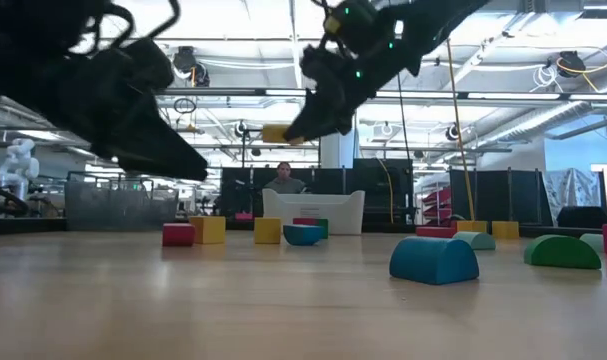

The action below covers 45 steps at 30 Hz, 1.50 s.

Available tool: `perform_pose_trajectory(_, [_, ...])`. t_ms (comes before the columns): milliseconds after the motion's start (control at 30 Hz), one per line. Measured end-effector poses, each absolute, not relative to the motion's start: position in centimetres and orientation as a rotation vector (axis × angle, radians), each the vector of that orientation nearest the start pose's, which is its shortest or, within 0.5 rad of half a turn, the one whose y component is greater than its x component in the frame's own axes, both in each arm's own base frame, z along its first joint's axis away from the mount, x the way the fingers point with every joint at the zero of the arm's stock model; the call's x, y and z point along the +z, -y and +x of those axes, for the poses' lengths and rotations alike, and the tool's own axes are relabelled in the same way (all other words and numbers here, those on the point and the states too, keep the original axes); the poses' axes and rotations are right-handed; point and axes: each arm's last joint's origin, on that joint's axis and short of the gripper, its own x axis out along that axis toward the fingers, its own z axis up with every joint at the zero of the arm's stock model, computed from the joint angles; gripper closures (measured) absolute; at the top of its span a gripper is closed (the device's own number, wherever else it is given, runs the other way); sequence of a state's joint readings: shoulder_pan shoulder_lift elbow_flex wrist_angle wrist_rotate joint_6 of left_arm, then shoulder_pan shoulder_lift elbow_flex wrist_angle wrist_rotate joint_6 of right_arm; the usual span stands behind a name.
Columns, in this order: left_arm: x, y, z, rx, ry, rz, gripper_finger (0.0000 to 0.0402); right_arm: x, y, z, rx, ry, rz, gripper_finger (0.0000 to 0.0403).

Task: Sort blocks by size
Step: Put the yellow cylinder block into the white bin, then put the blue square block into the bottom black bin

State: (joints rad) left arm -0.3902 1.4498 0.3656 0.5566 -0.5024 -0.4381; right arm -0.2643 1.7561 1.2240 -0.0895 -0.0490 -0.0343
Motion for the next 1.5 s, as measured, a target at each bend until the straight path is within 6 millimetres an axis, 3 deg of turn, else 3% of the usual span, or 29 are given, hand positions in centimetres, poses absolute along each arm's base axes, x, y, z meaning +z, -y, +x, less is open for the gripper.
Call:
perform_pose_trajectory(133, [13.0, 6.0, 23.0, 0.211, -0.462, -0.168, 0.0224, 23.3, 13.7, 36.5, -0.279, -0.617, 0.074, 0.0292])
perform_pose_trajectory(433, [12.9, 1.7, 23.8, 0.245, -0.489, -0.199, 0.0224, 20.1, 22.8, 35.2, -0.406, -0.585, 0.159, 0.0292])
perform_pose_trajectory(567, [12.7, 1.2, 23.8, 0.220, -0.513, -0.248, 0.0224, 18.5, 25.0, 35.2, -0.408, -0.652, 0.241, 0.0278])
perform_pose_trajectory(767, [12.5, 1.1, 23.6, 0.231, -0.538, -0.270, 0.0224, 16.8, 25.6, 35.1, -0.385, -0.737, 0.288, 0.0280])
perform_pose_trajectory(1167, [12.5, 0.9, 23.7, 0.244, -0.531, -0.270, 0.0224, 15.8, 25.6, 34.9, -0.378, -0.788, 0.290, 0.0274])
perform_pose_trajectory(1500, [12.6, 0.7, 23.6, 0.299, -0.524, -0.186, 0.0224, 15.8, 25.6, 35.0, -0.368, -0.785, 0.257, 0.0223])
